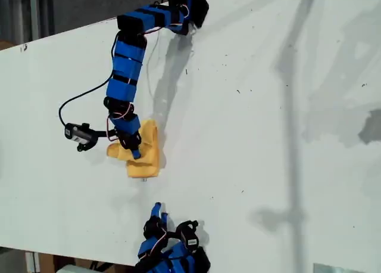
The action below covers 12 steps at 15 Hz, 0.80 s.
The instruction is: Grasp corners of a square towel and fold twice.
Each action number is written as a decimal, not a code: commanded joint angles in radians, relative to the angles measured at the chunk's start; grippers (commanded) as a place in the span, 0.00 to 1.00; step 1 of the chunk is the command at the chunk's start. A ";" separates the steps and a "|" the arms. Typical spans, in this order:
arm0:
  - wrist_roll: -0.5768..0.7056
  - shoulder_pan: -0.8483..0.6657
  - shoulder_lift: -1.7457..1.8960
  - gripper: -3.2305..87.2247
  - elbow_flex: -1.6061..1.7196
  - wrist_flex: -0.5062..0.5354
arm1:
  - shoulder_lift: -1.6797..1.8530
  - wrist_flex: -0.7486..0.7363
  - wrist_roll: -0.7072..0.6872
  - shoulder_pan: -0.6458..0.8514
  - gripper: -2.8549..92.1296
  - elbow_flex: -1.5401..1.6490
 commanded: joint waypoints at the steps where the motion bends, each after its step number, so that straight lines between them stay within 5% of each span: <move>1: -0.009 -0.014 0.006 0.24 -0.005 0.008 | 0.005 -0.017 0.012 0.021 0.33 -0.098; 9: -0.006 -0.015 0.011 0.24 -0.003 0.009 | 0.129 0.112 -0.018 0.104 0.33 -0.058; 12: -0.006 -0.015 0.040 0.24 0.005 0.023 | 0.272 0.503 0.020 0.252 0.33 -0.006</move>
